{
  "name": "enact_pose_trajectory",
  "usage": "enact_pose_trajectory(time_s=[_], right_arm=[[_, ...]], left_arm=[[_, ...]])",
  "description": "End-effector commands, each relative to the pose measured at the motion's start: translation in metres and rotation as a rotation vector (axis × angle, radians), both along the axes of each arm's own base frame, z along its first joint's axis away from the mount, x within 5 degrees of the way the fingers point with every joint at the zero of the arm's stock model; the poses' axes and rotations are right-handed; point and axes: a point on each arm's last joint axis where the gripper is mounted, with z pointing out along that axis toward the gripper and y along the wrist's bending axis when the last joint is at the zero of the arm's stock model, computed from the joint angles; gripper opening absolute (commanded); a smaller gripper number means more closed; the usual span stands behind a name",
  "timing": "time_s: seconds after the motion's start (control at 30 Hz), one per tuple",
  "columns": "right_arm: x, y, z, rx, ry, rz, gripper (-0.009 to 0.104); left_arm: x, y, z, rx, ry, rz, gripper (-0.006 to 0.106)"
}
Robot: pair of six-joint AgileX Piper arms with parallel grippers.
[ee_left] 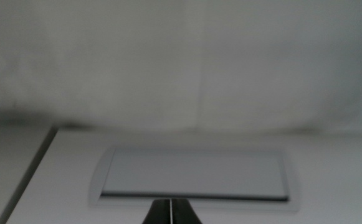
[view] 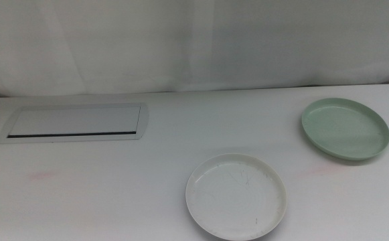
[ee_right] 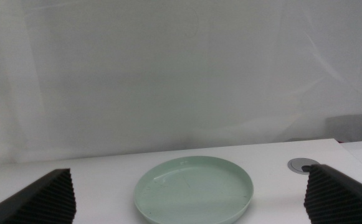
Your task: Stack the three bowls on top of each other.
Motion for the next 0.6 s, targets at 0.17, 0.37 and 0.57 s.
enact_pose_trajectory(time_s=[0.17,0.37,0.57], right_arm=[[0.001,0.000,-0.011,-0.007,0.023,-0.004,0.103],[0.001,0.000,-0.009,-0.005,0.003,-0.001,0.103],[0.000,0.000,-0.008,0.046,-0.008,0.001,0.103]], left_arm=[[-0.084,-0.009,-0.056,-0.105,-0.418,-0.125,-0.001],[-0.108,-0.012,-0.119,-0.111,-0.493,-0.170,-0.001],[-0.118,-0.008,-0.149,-0.098,-0.446,-0.126,-0.001]])
